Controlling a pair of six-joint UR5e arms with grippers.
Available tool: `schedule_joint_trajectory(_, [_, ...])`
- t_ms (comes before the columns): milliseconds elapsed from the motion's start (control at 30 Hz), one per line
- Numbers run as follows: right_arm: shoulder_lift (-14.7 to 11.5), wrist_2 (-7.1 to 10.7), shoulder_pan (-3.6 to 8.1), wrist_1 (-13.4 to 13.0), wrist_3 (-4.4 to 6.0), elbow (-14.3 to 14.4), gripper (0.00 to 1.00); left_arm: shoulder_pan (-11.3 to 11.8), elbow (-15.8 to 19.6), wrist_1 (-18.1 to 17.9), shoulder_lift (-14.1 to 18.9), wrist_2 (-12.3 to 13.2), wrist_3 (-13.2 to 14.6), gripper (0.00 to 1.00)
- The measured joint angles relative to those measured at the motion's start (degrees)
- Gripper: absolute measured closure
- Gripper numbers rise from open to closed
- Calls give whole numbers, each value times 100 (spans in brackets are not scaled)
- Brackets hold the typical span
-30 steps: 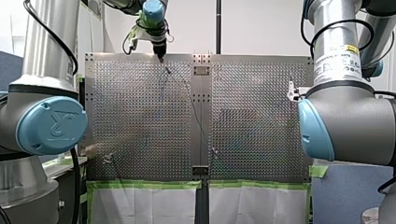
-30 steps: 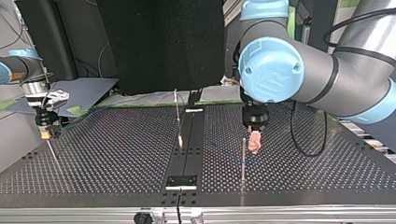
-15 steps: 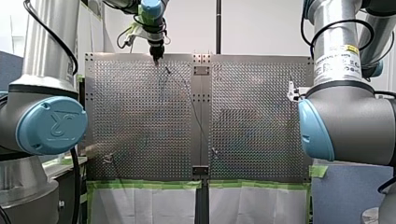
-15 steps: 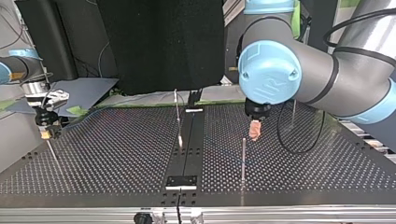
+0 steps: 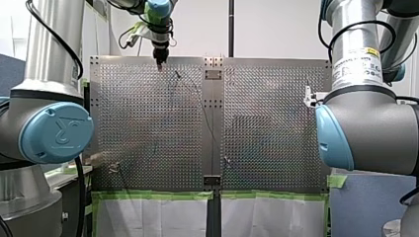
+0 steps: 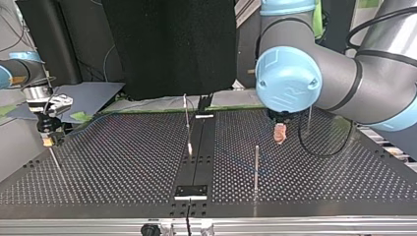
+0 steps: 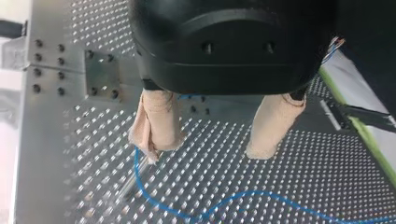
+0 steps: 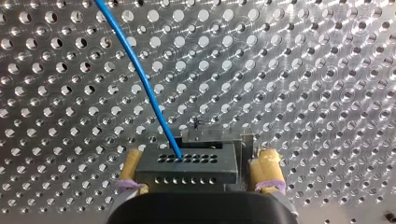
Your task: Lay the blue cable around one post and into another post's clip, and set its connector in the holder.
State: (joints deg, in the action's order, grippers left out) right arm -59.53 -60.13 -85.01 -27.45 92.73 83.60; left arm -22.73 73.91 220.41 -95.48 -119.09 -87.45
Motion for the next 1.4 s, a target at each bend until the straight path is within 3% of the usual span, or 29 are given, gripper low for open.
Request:
schedule_joint_trajectory(267, [0, 0, 0, 0, 0, 0, 2, 94, 2, -273, 156, -358, -369, 0])
schedule_joint_trajectory(467, [0, 0, 0, 0, 0, 0, 2, 173, 5, -314, 174, -409, -381, 0])
schedule_joint_trajectory(933, [0, 0, 0, 0, 0, 0, 2, 259, 7, -341, 176, -296, -160, 0])
schedule_joint_trajectory(1400, [0, 0, 0, 0, 0, 0, 2, 282, -31, -477, 177, -228, 475, 0])
